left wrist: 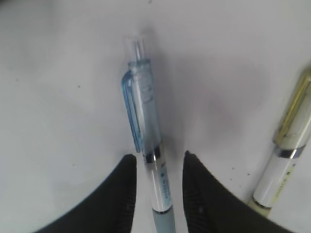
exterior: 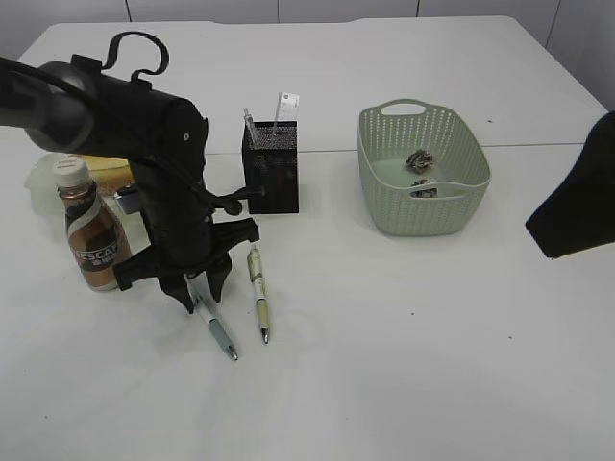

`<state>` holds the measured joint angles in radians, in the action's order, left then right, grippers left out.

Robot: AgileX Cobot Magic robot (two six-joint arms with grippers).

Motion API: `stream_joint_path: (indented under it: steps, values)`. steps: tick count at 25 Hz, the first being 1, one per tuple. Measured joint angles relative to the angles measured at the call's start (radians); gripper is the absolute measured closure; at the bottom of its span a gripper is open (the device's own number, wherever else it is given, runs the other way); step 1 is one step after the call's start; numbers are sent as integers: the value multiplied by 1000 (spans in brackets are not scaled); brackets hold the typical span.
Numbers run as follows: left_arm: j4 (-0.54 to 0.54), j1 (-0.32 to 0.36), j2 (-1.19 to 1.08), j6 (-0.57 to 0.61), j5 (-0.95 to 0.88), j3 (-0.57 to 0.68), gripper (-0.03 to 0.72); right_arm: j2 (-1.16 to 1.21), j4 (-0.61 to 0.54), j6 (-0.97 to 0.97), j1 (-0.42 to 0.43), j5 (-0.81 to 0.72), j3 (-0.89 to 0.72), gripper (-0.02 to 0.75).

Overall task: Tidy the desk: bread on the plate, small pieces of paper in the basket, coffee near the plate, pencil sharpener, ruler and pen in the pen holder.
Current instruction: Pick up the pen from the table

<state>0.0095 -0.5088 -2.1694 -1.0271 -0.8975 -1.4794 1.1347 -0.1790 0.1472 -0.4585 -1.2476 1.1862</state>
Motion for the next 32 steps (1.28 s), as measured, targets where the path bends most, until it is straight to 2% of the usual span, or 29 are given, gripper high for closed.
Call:
stream_joint_path:
  steps: [32]
  values:
    - [-41,0,-23,40,-8,0,450,0,0,0,0,0,0,333]
